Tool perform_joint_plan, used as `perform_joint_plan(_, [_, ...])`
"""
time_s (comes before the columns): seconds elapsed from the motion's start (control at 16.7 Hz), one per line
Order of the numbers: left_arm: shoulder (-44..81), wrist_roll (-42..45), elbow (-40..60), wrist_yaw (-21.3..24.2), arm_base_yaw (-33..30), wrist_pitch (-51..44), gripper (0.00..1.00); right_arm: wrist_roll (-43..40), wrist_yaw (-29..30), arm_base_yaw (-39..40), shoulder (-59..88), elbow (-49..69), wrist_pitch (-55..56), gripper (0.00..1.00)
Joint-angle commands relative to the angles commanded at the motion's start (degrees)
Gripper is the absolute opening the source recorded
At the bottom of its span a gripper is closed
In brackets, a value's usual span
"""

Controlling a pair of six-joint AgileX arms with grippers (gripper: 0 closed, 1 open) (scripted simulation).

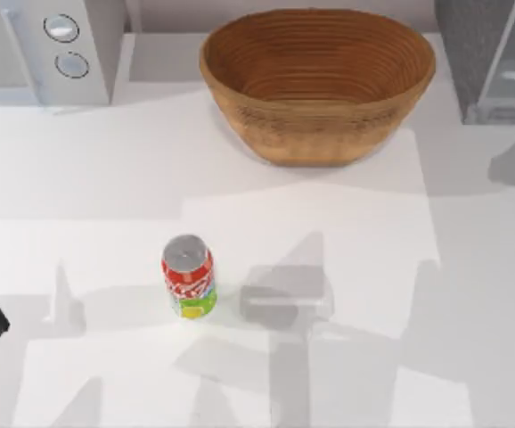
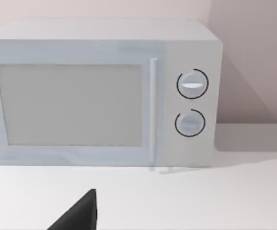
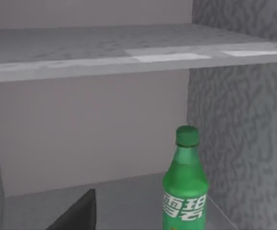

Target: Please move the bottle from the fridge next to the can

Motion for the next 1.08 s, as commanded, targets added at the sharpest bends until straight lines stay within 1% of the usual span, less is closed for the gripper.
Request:
perform_joint_plan(0.36, [0.0,0.0,0.0,0.0,0.0,0.0,1.0,-0.04,8.82,-0.7,36.61,16.56,16.96,1.0])
perform_joint_plan(0.6, [0.0,0.0,0.0,0.0,0.0,0.0,1.0,-0.02,13.22,-1.15,54.42,25.11,25.7,1.0])
perform_joint_plan(0.84, [0.0,0.0,0.0,0.0,0.0,0.0,1.0,0.04,15.55,-1.43,63.12,29.85,30.54,1.0])
perform_joint_plan(1.08, [0.0,0.0,0.0,0.0,0.0,0.0,1.0,0.04,15.73,-1.46,63.77,30.23,30.93,1.0])
